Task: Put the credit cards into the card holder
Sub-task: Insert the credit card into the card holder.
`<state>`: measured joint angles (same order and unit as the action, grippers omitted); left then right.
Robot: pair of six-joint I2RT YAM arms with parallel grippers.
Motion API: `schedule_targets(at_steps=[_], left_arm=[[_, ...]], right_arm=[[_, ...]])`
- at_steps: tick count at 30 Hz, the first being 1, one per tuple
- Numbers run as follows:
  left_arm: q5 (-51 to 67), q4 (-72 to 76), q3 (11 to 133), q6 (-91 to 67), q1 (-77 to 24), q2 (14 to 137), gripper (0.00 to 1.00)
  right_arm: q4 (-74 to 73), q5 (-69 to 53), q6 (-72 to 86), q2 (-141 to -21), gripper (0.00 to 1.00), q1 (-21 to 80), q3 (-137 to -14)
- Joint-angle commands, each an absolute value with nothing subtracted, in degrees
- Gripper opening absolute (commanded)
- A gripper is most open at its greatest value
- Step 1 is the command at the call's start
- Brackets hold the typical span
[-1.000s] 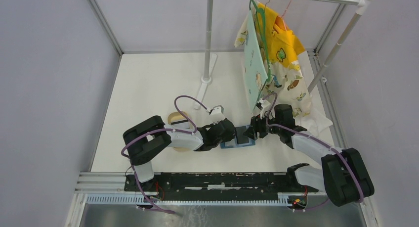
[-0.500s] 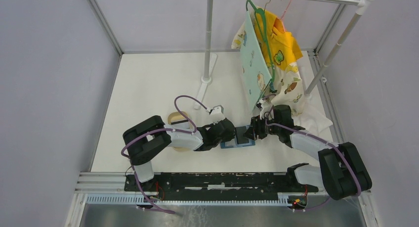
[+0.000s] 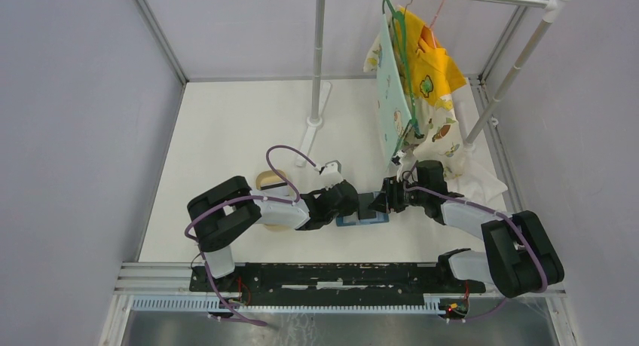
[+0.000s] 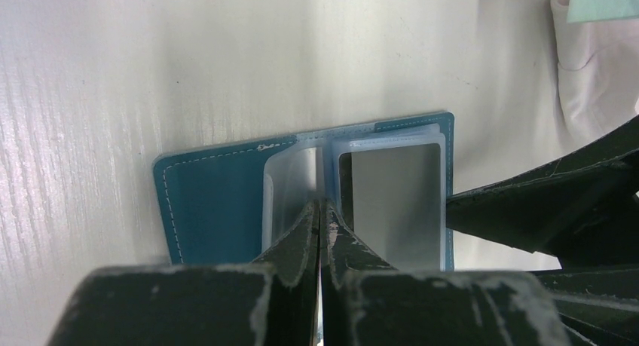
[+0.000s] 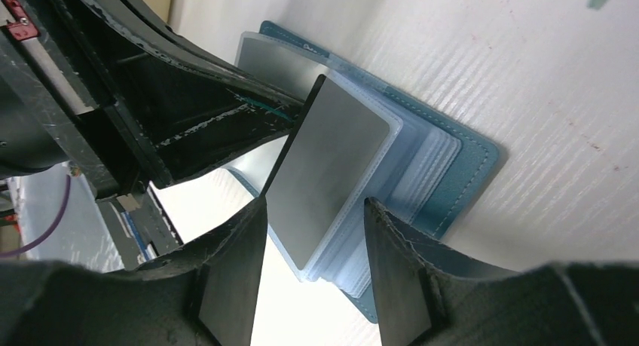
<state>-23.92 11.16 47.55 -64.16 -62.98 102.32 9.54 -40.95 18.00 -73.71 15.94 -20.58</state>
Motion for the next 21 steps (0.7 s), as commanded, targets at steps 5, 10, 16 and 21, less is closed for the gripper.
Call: schedule_targets(at_steps=[5, 10, 16, 21], left_arm=[[-23.7, 9.3, 47.0, -61.9, -63.4, 100.9, 0.02], [-23.5, 9.4, 47.0, -61.5, -63.4, 100.8, 0.02], [-23.0, 9.3, 47.4, -61.0, -63.5, 100.9, 0.02], [-22.7, 9.4, 47.5, -60.8, -63.5, 101.0, 0.02]], right_arm=[[15.2, -46.2, 22.4, -71.7, 0.53, 14.5, -19.4], [15.8, -46.8, 22.7, -71.5, 0.50, 14.1, -19.3], [16.8, -47.9, 23.2, -71.8, 0.46, 14.0, -19.0], [17.9, -49.1, 24.0, -72.1, 0.47, 14.1, -18.8]])
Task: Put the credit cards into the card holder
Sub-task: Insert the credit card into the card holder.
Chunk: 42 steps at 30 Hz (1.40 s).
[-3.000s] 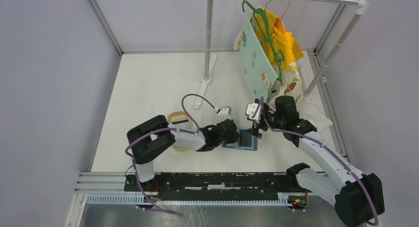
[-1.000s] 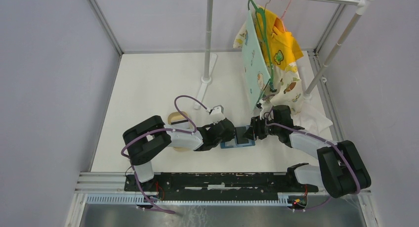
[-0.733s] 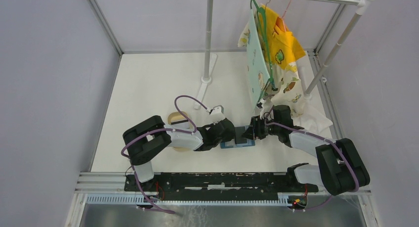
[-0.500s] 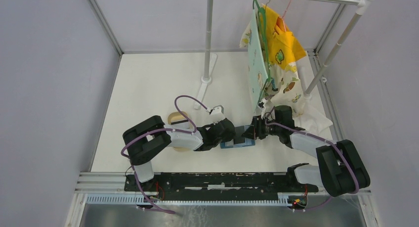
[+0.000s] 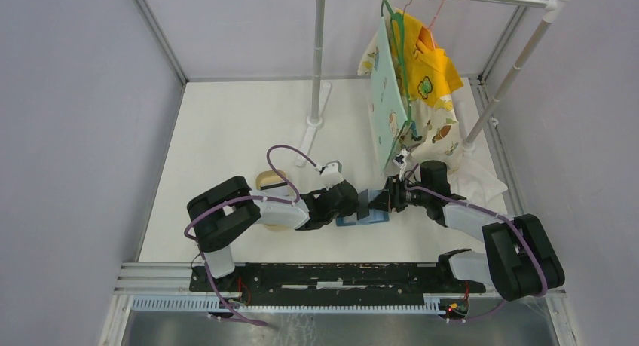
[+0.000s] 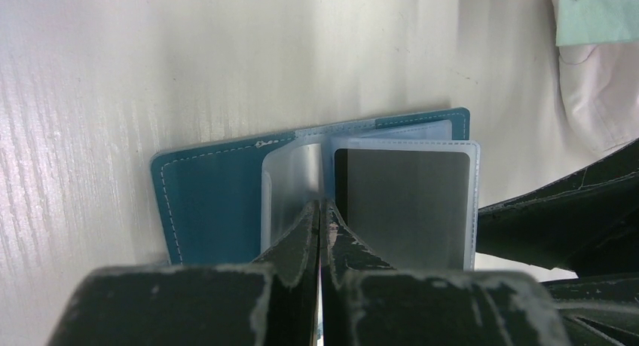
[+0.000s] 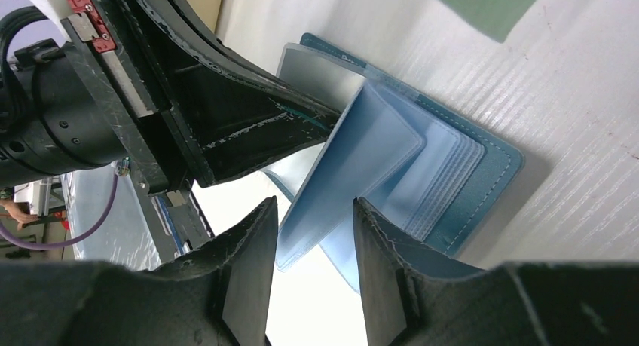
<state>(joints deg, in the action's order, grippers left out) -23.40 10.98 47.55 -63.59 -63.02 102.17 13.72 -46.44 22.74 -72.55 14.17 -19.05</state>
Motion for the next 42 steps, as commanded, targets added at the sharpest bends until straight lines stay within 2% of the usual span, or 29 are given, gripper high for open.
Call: schedule_targets(at_steps=[1, 11, 14, 16, 27, 31, 38, 42], left_arm=[[-22.7, 9.4, 47.5, -60.7, -63.4, 100.9, 0.02], [-22.3, 9.4, 47.8, -60.2, -63.4, 101.4, 0.02], [-22.2, 9.4, 47.8, -60.3, -63.4, 101.5, 0.02], [-22.1, 9.4, 47.8, -60.2, -63.4, 101.4, 0.02], [-22.1, 9.7, 47.1, -60.1, -63.4, 100.6, 0.02], [-22.2, 9.7, 46.6, -59.7, -63.4, 99.7, 0.02], [-22.5, 9.1, 46.2, -59.0, -63.4, 98.3, 0.02], [-22.4, 8.7, 46.1, -58.4, -63.4, 97.5, 0.02]], right_arm=[[18.2, -49.3, 24.1, -72.1, 0.47, 14.0, -18.7], [20.0, -51.2, 25.4, -73.0, 0.46, 14.1, -18.3], [20.1, -51.0, 25.3, -73.3, 0.42, 14.0, -18.3], [19.1, -49.3, 23.9, -73.5, 0.36, 14.0, -18.5], [11.4, -38.6, 12.7, -72.3, 0.30, 14.0, -21.0], [9.8, -38.7, 6.5, -70.5, 0.31, 14.0, -21.9], [2.8, -48.1, -14.8, -64.2, 0.37, 14.1, -24.1], [2.7, -52.2, -21.5, -61.5, 0.39, 14.4, -22.2]])
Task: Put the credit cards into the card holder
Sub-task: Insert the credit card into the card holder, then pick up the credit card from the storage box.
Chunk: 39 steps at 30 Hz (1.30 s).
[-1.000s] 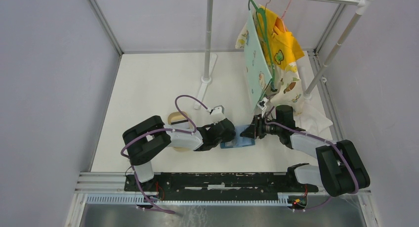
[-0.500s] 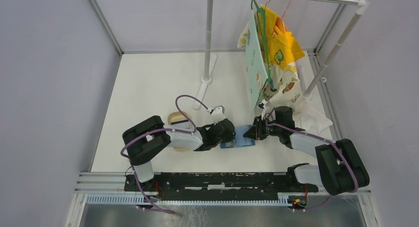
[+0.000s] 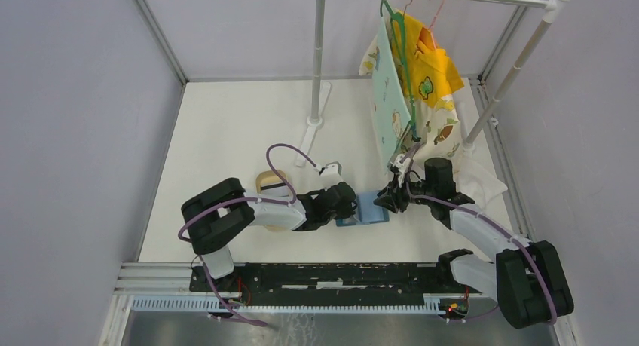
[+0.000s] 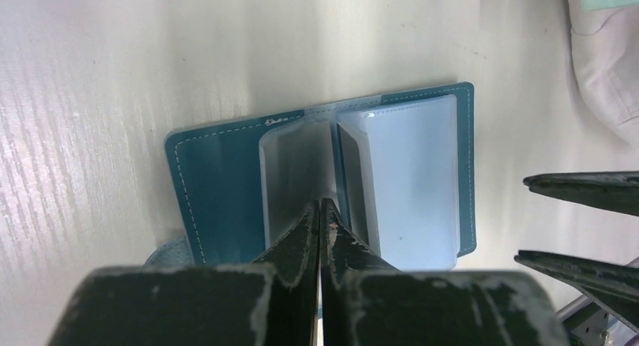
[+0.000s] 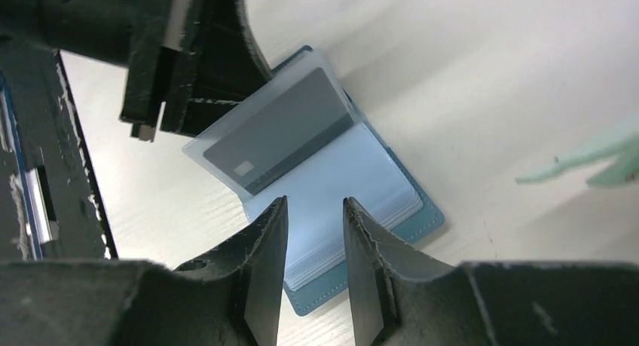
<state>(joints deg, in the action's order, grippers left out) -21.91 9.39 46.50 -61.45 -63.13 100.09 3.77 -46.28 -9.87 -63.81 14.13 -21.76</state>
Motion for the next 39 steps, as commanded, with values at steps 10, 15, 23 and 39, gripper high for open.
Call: schedule_targets(at_steps=[10, 15, 23, 39], left_arm=[[-23.6, 3.2, 45.9, -55.7, -63.6, 93.5, 0.03], [-27.4, -3.8, 46.7, -54.6, -65.2, 90.6, 0.04], [-30.8, -12.4, 47.7, -50.3, -66.6, 82.8, 0.04], [-47.1, -25.4, 44.3, -46.5, -66.0, 72.8, 0.30]], right_arm=[[0.1, -51.3, -27.8, -63.8, 0.40, 18.5, -23.0], [-3.6, -51.7, -32.0, -63.9, 0.43, 19.3, -23.4], [-9.6, -47.6, -42.3, -64.3, 0.45, 24.4, -26.3], [-8.1, -38.0, -38.9, -78.3, 0.22, 35.1, -37.1]])
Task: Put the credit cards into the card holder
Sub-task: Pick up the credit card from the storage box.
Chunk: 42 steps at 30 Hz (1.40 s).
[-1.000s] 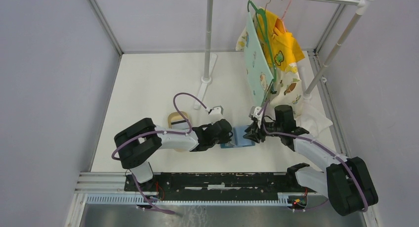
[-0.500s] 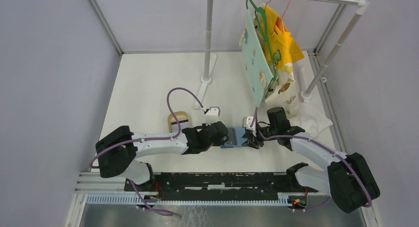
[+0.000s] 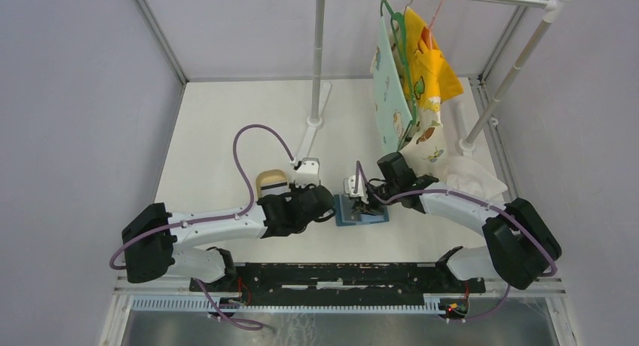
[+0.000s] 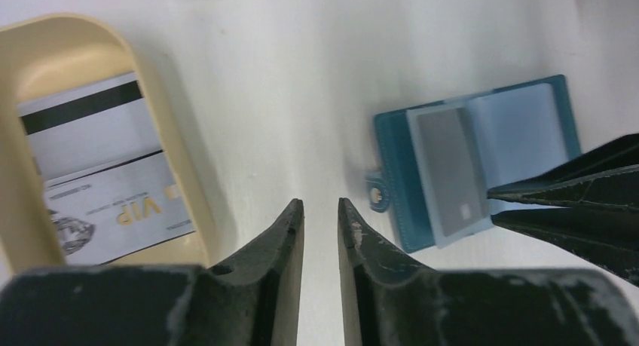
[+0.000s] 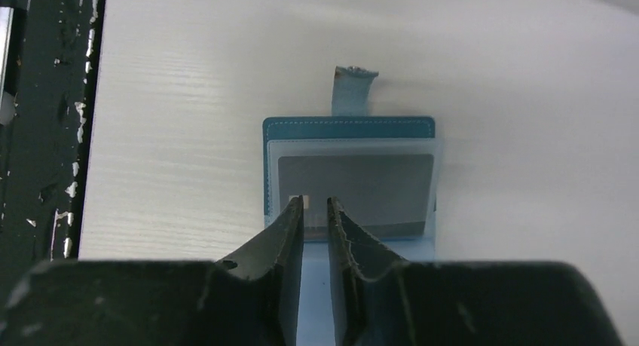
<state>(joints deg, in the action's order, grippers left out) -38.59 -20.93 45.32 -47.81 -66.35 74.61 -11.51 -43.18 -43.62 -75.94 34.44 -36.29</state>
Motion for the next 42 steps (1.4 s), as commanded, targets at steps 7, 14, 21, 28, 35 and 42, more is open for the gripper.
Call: schedule_targets(at_steps=[7, 14, 21, 28, 35, 42], left_arm=[[-46.0, -23.4, 40.2, -44.6, -62.0, 67.7, 0.46], [-34.1, -14.9, 31.2, -41.1, -52.7, 58.1, 0.56], [-28.4, -15.3, 28.4, -38.9, -45.9, 50.9, 0.67], [-26.8, -20.5, 32.1, -35.6, -43.3, 53.0, 0.63], [-22.1, -19.4, 32.4, -36.8, -42.3, 54.4, 0.29], [-22.6, -29.1, 36.8, -38.6, -42.3, 61.2, 0.04]], right_arm=[[-7.8, -31.9, -36.7, -83.6, 0.16, 36.2, -37.8], [-10.6, -32.9, -37.3, -83.8, 0.17, 36.3, -39.7], [-15.0, -37.0, -42.0, -78.8, 0.20, 35.8, -40.5], [-15.5, -38.0, -42.6, -77.1, 0.21, 35.0, -40.1], [-15.9, -38.8, -42.7, -76.6, 0.21, 34.9, -40.0], [-16.0, -39.6, -42.6, -76.0, 0.21, 34.4, -40.1]])
